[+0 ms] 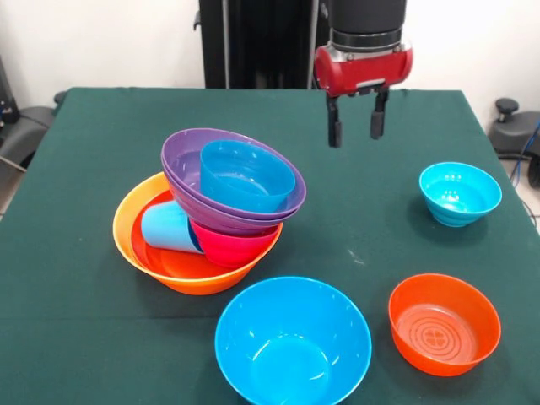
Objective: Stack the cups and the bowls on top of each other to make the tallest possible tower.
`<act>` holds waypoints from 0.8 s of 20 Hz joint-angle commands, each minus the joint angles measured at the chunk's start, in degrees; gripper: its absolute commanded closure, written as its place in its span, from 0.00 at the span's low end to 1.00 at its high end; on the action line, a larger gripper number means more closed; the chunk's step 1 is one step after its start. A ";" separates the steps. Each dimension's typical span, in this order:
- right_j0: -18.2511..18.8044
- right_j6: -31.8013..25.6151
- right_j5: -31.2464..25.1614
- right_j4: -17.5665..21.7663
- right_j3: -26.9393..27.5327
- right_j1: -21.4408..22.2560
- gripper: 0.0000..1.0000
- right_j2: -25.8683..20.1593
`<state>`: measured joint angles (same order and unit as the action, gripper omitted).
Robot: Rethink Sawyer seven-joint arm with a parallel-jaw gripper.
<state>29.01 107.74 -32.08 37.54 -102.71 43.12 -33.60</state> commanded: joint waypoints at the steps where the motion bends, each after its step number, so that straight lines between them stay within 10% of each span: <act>1: -5.12 13.22 4.71 3.38 0.90 -5.19 0.00 10.14; 16: -19.57 26.25 9.06 -3.20 6.58 -11.78 0.00 21.26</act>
<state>13.92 120.41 -26.12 36.49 -101.13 36.75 -17.70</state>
